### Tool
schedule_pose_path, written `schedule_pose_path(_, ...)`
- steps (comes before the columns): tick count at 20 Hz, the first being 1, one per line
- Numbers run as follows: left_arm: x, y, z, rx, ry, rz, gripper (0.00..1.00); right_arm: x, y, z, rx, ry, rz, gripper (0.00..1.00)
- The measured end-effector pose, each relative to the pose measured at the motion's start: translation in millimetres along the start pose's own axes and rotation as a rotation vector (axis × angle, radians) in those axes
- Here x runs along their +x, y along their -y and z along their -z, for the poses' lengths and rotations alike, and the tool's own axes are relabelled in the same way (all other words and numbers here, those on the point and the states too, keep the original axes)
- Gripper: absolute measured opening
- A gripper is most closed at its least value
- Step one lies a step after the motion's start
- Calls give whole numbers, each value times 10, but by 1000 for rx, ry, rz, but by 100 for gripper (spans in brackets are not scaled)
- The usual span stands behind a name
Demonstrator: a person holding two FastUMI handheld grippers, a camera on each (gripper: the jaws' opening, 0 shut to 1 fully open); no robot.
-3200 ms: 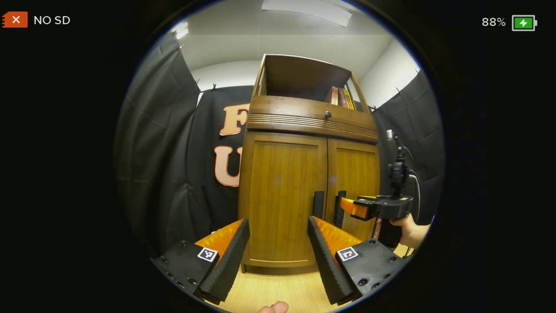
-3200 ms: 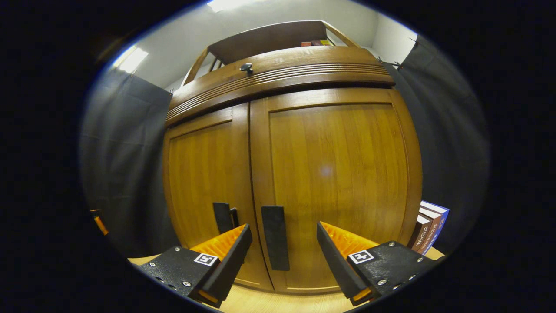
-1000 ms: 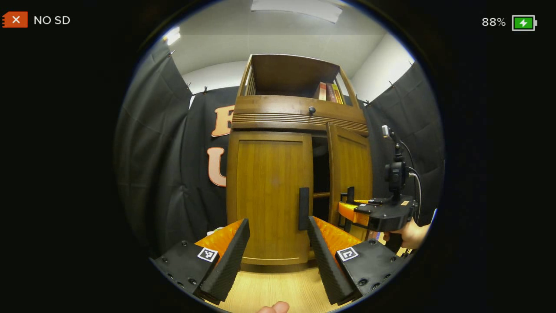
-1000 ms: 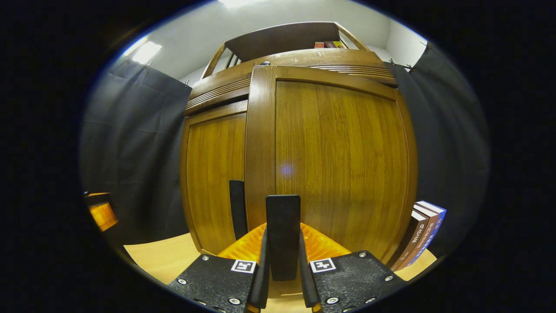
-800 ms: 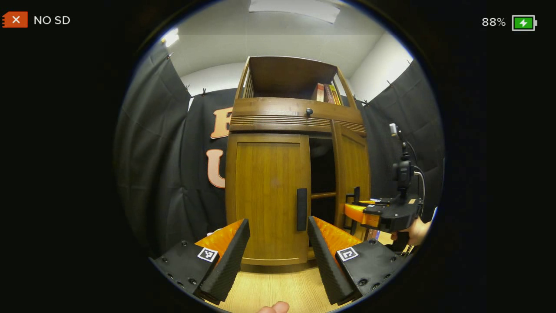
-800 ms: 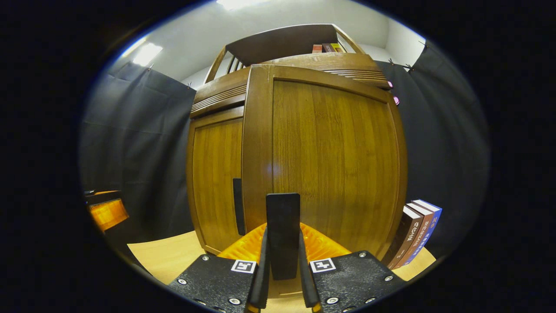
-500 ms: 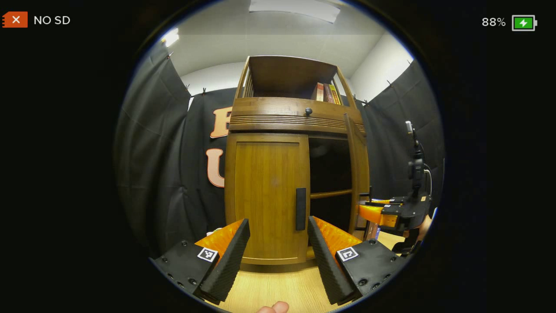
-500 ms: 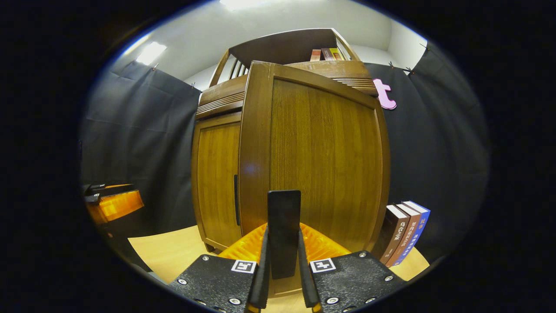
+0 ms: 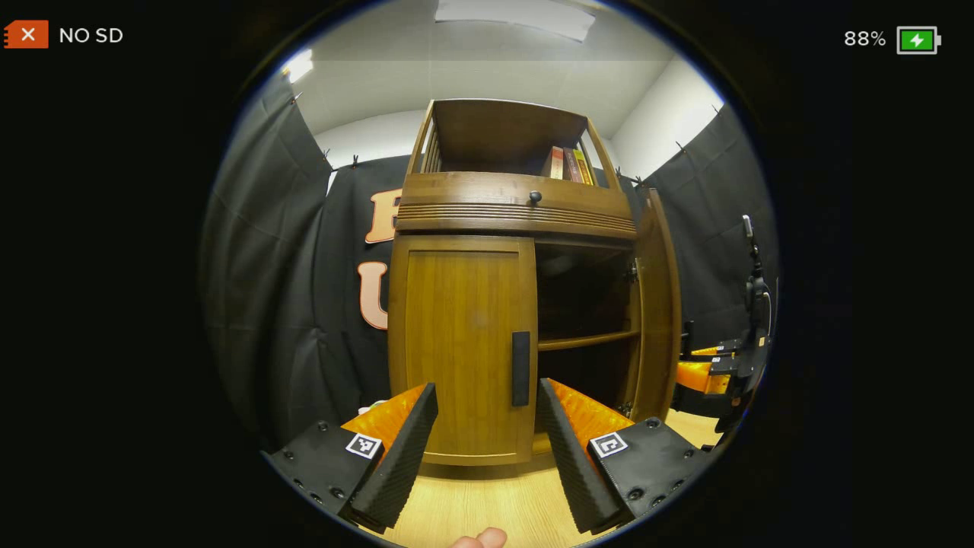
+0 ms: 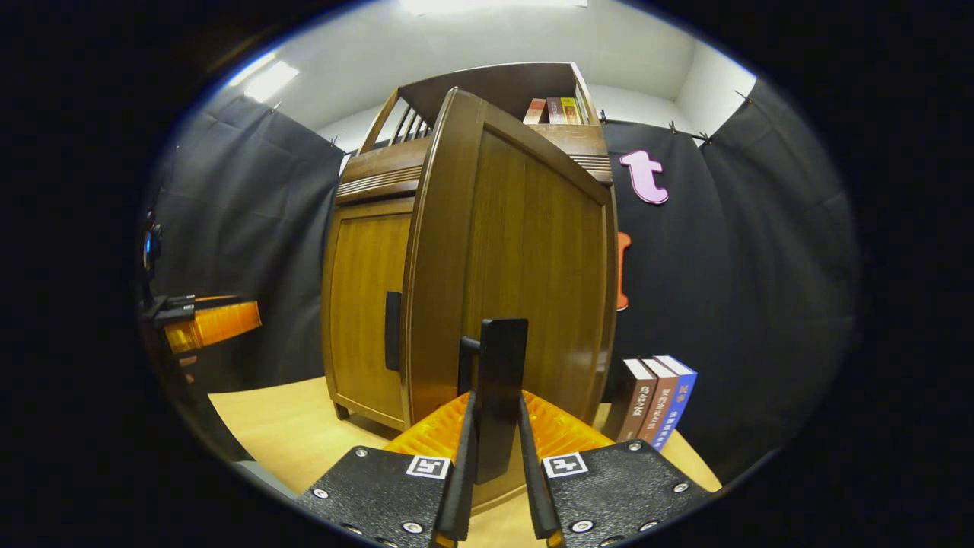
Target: Open the right door of the double-door shoe cabinet with the right hand, and open the left door with the left hand.
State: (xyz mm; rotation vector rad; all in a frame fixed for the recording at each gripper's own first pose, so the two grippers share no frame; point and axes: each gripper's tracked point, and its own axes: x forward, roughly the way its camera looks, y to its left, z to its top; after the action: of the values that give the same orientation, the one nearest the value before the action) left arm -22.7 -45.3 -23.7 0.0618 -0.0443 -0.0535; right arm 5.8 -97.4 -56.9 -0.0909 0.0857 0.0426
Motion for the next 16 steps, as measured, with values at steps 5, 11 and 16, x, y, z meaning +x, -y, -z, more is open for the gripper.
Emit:
schedule_pose_path(5,10,72,14,-11,0,8,81,-124,254,13,19,-15,43,25)
schedule_pose_path(11,-2,39,11,2,-1,4,81,-277,568,16,3,0,103,20)
schedule_pose_path(16,-3,54,1,6,7,10,81,-382,904,37,-54,-4,166,16)
